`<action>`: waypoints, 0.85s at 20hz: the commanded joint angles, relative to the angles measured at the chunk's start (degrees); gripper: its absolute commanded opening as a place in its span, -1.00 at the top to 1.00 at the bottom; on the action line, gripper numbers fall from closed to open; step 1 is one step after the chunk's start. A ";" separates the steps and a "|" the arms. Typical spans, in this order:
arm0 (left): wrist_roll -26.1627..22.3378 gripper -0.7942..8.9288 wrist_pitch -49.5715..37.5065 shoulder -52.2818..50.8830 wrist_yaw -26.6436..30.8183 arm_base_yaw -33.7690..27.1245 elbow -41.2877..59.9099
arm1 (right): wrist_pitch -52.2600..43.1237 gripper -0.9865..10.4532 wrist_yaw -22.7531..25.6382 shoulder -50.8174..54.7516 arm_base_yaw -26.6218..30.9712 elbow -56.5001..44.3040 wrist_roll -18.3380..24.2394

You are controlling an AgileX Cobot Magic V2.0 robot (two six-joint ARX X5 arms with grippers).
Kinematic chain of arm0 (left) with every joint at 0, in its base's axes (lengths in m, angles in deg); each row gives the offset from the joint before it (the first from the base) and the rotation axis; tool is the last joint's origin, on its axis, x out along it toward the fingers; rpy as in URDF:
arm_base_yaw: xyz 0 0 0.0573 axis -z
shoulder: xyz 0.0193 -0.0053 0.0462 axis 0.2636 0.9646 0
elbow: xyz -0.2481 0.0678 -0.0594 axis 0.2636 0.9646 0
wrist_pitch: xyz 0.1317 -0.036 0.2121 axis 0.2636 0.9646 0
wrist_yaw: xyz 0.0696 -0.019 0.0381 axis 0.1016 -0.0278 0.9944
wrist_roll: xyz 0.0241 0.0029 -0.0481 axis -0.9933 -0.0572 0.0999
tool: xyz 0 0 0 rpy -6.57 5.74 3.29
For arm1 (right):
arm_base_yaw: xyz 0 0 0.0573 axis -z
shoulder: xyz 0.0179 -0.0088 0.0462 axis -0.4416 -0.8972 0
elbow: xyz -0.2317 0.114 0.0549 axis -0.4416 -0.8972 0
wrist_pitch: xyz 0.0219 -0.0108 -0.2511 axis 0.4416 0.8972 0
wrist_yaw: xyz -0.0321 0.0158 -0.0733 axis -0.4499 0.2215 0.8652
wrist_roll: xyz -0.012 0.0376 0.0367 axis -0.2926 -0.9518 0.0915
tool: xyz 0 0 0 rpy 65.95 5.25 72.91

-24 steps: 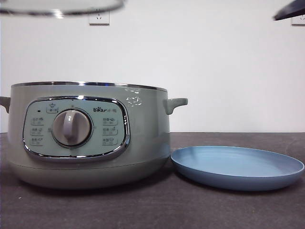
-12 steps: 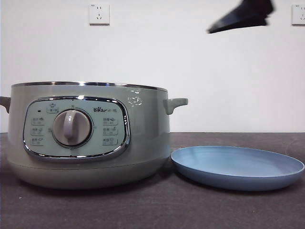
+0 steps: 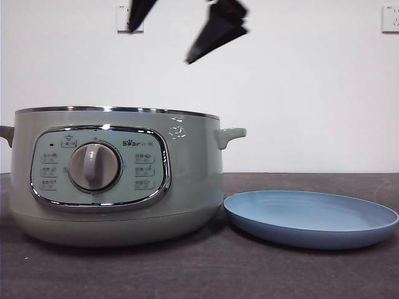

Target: Take the pumpkin out from the steamer,put the pumpkin in the blue plate,close the lid

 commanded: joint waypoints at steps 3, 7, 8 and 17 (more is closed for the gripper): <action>-0.31 0.85 -2.27 -0.52 0.09 0.11 -0.22 | 0.11 -0.32 4.74 -9.05 -4.13 6.05 4.07; -0.28 0.85 -1.81 -0.52 -0.42 0.11 -0.22 | -1.53 -0.32 4.74 -15.21 -4.68 6.88 5.44; -0.28 0.85 -1.55 -0.52 -0.42 0.11 -0.22 | -1.90 -0.32 4.72 -16.72 -4.66 6.88 5.46; -0.24 0.85 0.50 -0.52 -0.48 0.11 -0.22 | -5.55 -0.06 4.94 -24.94 -4.11 6.88 7.19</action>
